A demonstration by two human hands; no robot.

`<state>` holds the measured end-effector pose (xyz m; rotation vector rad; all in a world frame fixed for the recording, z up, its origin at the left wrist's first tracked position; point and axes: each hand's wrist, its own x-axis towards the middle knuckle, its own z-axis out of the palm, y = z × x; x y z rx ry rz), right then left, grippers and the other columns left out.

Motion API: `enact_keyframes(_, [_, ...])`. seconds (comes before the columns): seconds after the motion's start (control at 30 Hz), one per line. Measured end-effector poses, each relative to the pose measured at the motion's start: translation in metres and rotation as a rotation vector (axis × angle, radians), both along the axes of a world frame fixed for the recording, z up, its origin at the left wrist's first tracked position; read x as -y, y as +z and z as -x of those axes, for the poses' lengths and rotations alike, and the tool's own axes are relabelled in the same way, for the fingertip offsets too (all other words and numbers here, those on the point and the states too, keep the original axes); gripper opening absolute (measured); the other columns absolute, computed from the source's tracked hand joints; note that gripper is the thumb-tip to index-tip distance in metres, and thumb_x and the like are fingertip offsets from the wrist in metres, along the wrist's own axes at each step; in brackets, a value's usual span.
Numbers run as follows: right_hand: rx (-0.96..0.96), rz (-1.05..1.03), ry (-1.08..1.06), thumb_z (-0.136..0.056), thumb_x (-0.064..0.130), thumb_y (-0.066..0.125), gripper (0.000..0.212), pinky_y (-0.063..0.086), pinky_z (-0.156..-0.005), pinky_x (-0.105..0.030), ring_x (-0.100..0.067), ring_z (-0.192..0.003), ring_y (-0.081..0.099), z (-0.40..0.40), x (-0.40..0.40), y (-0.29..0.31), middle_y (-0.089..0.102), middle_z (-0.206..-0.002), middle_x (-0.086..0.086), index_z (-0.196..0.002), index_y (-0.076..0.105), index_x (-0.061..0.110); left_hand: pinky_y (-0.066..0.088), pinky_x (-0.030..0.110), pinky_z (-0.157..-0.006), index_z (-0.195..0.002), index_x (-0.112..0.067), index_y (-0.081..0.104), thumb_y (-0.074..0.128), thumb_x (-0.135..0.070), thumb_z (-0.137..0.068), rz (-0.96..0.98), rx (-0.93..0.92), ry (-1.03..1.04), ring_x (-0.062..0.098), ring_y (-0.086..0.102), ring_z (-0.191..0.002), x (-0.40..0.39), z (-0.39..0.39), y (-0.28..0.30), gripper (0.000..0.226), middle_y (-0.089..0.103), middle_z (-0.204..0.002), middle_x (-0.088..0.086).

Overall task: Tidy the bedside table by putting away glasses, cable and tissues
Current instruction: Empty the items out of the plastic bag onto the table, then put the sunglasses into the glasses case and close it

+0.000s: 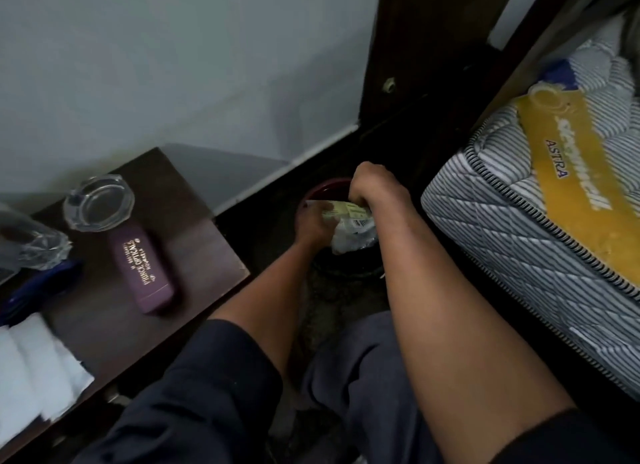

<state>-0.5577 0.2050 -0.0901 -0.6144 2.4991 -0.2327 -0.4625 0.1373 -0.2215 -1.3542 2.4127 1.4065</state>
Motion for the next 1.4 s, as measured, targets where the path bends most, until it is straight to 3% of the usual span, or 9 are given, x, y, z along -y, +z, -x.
enact_keyframes(0.13, [0.048,-0.027,0.017,-0.095,0.009,0.072,0.022,0.060,-0.089,-0.045,-0.035,-0.111,0.070,0.002,0.004,-0.005,0.070,-0.127,-0.016,-0.117,0.071,0.005,0.053,0.044,-0.107,-0.084,-0.038,0.074,0.067,-0.037,-0.093,0.033,-0.015,0.086,0.023,0.070,-0.113,0.001,0.007,-0.018,0.011,0.077,-0.120,-0.002])
enact_keyframes(0.3, [0.007,0.051,0.018,-0.094,0.010,0.075,0.028,0.060,-0.093,-0.044,-0.037,-0.118,0.069,-0.004,0.012,0.005,0.071,-0.128,-0.017,-0.122,0.072,0.004,0.060,0.042,-0.100,-0.096,-0.030,0.081,0.067,-0.027,-0.101,0.065,-0.116,0.234,0.021,0.074,-0.104,0.007,-0.003,0.028,0.016,0.081,-0.110,-0.002])
enact_keyframes(0.53, [-0.004,0.040,0.141,-0.092,0.009,0.075,0.033,0.054,-0.088,-0.040,-0.037,-0.123,0.067,-0.050,0.013,0.035,0.068,-0.133,-0.017,-0.124,0.070,0.005,0.052,0.032,-0.077,-0.099,-0.025,0.079,0.059,-0.024,-0.100,0.291,-0.050,0.132,0.026,0.073,-0.097,0.014,-0.053,0.087,0.019,0.079,-0.105,0.003])
enact_keyframes(0.7, [-0.010,0.081,0.211,-0.090,0.010,0.074,0.036,0.056,-0.096,-0.041,-0.039,-0.126,0.066,-0.097,0.016,0.055,0.068,-0.134,-0.021,-0.125,0.070,0.003,0.052,0.034,-0.077,-0.096,-0.022,0.078,0.059,-0.026,-0.102,0.345,-0.112,0.133,0.027,0.072,-0.097,0.016,-0.105,0.140,0.021,0.079,-0.099,0.005])
enact_keyframes(0.83, [0.040,0.110,0.295,-0.088,0.016,0.074,0.028,0.061,-0.089,-0.042,-0.037,-0.110,0.073,-0.153,0.031,0.069,0.074,-0.116,-0.020,-0.114,0.075,0.005,0.055,0.037,-0.079,-0.099,-0.022,0.079,0.059,-0.033,-0.100,0.531,-0.219,0.284,0.025,0.073,-0.097,0.009,-0.174,0.172,0.023,0.080,-0.098,0.000])
enact_keyframes(0.93, [0.027,0.166,0.404,-0.095,0.022,0.065,0.023,0.058,-0.078,-0.039,-0.037,-0.100,0.072,-0.206,0.049,0.079,0.072,-0.103,-0.018,-0.108,0.074,0.005,0.054,0.034,-0.075,-0.101,-0.029,0.079,0.058,-0.037,-0.099,0.622,-0.180,0.348,0.019,0.073,-0.095,0.007,-0.229,0.183,0.022,0.080,-0.101,-0.007])
enact_keyframes(1.1, [-0.050,0.144,0.548,-0.098,0.019,0.064,0.025,0.049,-0.081,-0.037,-0.037,-0.124,0.066,-0.278,0.081,0.093,0.070,-0.130,-0.017,-0.119,0.071,0.008,0.060,0.040,-0.077,-0.101,-0.032,0.079,0.058,-0.043,-0.095,0.594,-0.145,0.519,0.020,0.076,-0.094,0.024,-0.302,0.187,0.024,0.081,-0.096,-0.008])
enact_keyframes(1.23, [-0.104,0.107,0.563,-0.102,0.027,0.061,0.038,0.053,-0.098,-0.042,-0.038,-0.133,0.061,-0.308,0.105,0.087,0.065,-0.141,-0.019,-0.133,0.064,0.006,0.059,0.038,-0.080,-0.102,-0.033,0.081,0.061,-0.043,-0.096,0.509,-0.065,0.495,0.026,0.075,-0.101,0.049,-0.331,0.188,0.023,0.081,-0.098,-0.005])
enact_keyframes(1.4, [-0.134,0.044,0.584,-0.095,0.035,0.072,0.082,0.050,-0.105,-0.050,-0.044,-0.140,0.052,-0.320,0.140,0.066,0.047,-0.151,-0.026,-0.158,0.027,0.006,0.054,0.039,-0.084,-0.109,-0.036,0.079,0.062,-0.043,-0.097,0.595,0.097,0.351,0.032,0.072,-0.109,0.087,-0.351,0.206,0.022,0.080,-0.107,0.000])
